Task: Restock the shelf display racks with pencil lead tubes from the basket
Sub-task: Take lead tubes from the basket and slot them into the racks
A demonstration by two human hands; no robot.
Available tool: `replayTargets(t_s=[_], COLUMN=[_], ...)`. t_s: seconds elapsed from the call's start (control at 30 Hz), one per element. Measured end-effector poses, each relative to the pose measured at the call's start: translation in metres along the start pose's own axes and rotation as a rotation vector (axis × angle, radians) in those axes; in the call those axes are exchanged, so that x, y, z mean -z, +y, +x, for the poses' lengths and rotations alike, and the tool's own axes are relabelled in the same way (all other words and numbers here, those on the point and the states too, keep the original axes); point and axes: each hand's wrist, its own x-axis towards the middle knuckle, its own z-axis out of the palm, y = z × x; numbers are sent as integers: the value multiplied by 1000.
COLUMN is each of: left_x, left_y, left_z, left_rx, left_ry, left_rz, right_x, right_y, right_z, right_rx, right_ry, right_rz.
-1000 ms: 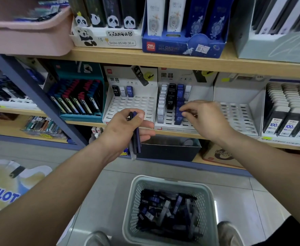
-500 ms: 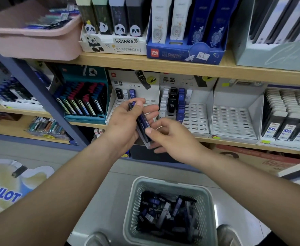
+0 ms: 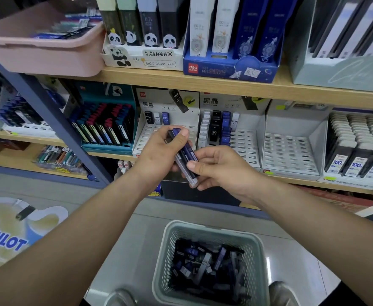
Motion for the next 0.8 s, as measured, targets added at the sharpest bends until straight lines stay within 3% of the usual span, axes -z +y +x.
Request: replayTargets(t_s=[0.17,0.3,0.63,0.8], left_x=[-6,-10,-20,-29], left_y=[-5,-7,-8,-10], left_z=[1,0,-2,2], left_rx=[76,104,2,-28], left_ry=[65,-1,-65,-87], left_rz=[-143,-210,6,112], right_x=[-1,-1,12,36], right_y=[3,3,10,15], right_z=[-1,-3,-7,-12], right_rx=[6,32,29,56], right_ry=[96,179,184,257], right_rz=[33,77,44,-97])
